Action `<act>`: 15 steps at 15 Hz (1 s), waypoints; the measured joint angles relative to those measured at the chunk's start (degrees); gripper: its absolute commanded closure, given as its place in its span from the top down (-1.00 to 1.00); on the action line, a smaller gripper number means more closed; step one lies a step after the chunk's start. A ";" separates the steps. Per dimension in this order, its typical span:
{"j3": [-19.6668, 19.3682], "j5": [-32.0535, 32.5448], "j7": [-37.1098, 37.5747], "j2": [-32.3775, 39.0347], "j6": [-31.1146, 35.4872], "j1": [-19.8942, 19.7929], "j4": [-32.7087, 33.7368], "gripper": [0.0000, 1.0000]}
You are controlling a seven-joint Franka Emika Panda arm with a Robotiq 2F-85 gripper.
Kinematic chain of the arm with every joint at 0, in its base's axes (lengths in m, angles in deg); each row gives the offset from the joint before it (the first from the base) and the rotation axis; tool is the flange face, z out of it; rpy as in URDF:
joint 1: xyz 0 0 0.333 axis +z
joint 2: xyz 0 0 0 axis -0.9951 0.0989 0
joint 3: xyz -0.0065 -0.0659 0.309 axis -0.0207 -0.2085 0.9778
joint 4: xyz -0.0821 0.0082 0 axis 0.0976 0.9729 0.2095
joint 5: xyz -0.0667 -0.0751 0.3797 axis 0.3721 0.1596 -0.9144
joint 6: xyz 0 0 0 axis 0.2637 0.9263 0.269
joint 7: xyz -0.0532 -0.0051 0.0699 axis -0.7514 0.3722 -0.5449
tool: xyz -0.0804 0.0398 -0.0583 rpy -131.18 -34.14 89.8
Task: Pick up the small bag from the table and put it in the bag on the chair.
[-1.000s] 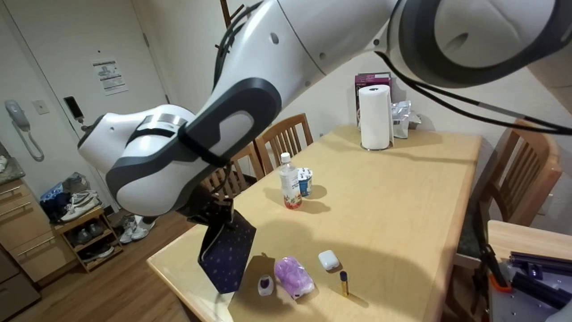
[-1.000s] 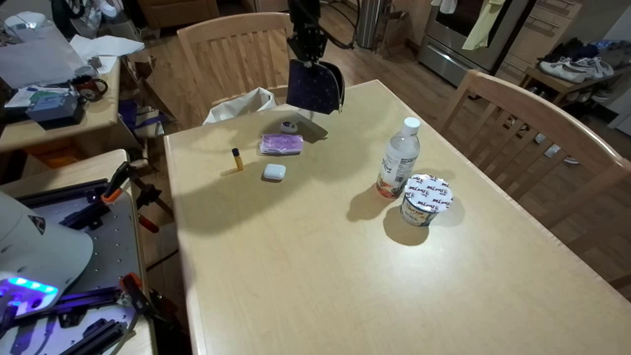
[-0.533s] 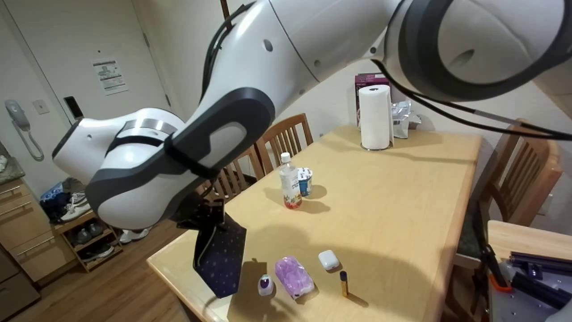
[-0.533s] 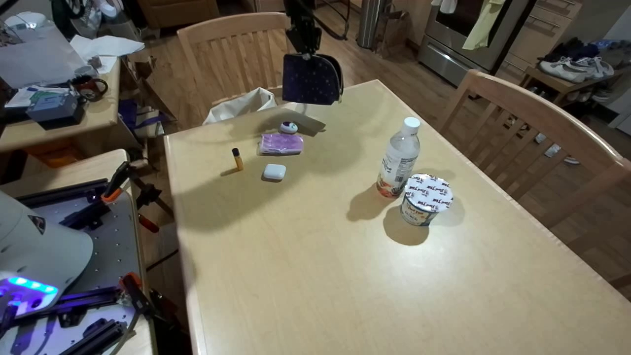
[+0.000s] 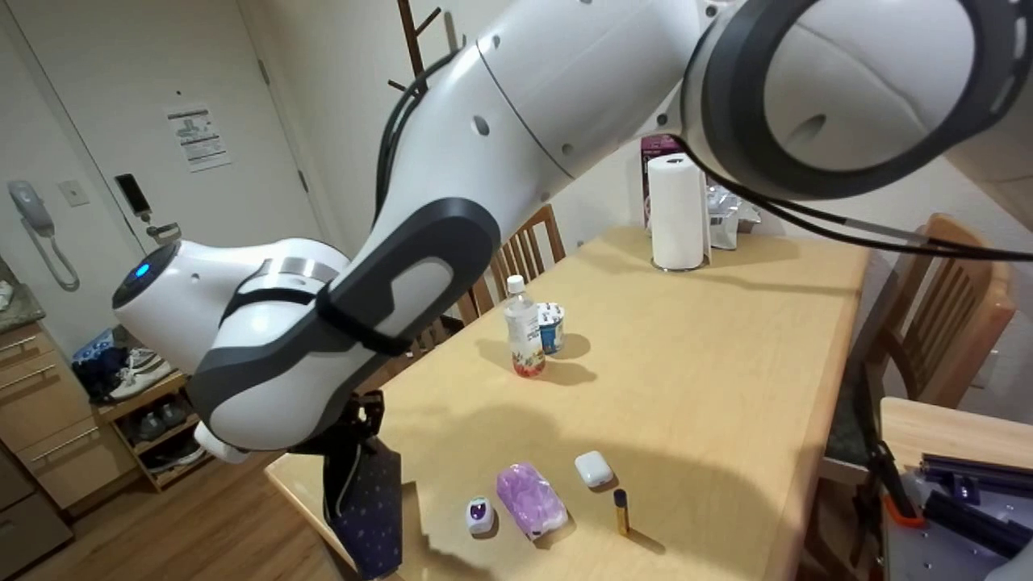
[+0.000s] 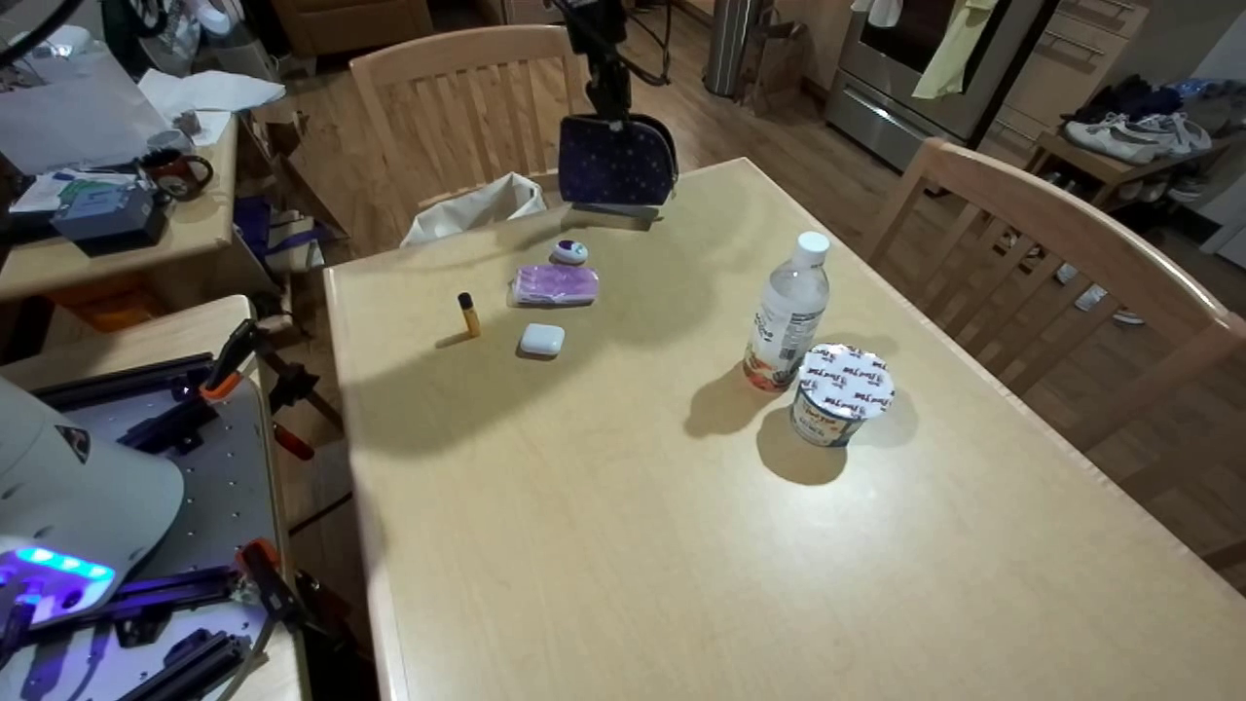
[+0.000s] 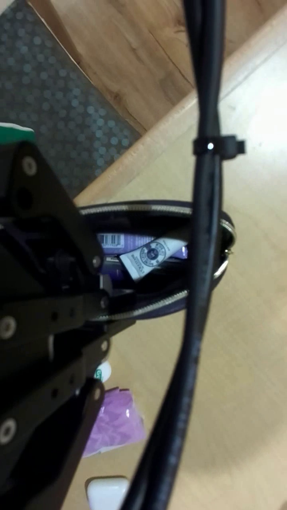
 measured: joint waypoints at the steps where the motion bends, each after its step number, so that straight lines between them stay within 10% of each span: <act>1: 0.25 -0.44 -2.24 0.39 1.98 -0.28 -0.12 -0.97; 15: 7.15 -11.22 -39.13 2.67 7.37 -1.34 1.24 -0.89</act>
